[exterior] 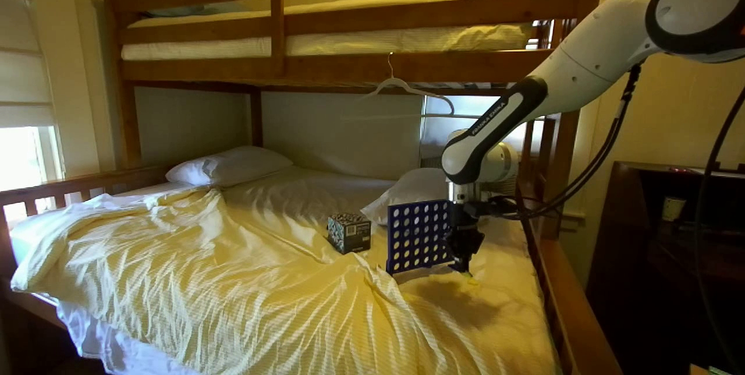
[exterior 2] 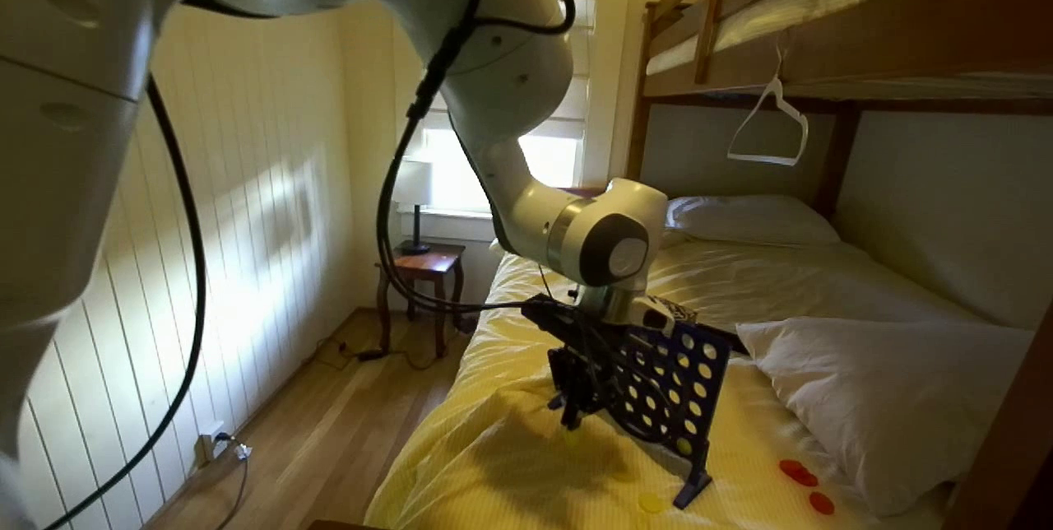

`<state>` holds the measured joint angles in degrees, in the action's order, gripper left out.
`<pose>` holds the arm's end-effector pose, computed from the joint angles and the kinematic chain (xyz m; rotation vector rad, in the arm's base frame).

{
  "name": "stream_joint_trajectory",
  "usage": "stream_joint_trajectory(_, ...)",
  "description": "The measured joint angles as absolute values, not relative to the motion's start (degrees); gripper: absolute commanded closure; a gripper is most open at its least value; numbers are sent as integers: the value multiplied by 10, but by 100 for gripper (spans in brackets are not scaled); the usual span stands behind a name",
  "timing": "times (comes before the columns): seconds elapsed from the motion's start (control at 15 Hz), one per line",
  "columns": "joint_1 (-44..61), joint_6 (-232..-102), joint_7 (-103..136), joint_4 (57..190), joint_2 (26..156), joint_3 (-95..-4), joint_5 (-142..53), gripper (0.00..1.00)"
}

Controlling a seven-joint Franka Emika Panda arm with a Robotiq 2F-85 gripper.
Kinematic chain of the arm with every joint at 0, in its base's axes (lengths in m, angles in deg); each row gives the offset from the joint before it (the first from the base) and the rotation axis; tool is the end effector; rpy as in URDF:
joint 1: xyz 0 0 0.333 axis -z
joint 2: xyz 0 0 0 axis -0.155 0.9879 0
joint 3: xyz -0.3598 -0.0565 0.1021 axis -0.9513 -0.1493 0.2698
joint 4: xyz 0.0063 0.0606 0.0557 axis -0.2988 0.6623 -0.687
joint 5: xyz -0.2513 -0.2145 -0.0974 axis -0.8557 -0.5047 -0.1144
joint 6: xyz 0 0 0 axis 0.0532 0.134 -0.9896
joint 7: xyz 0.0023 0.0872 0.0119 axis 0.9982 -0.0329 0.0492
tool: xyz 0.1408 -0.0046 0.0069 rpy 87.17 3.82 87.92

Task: Put the yellow disc in the blue board

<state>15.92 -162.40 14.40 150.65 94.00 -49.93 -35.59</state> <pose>0.5392 -0.1019 0.3078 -3.0382 0.4811 0.2489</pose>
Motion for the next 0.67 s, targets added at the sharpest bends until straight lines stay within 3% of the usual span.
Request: stream_joint_trajectory(0.67,162,-1625,222,1585,816,-515,-266,98)
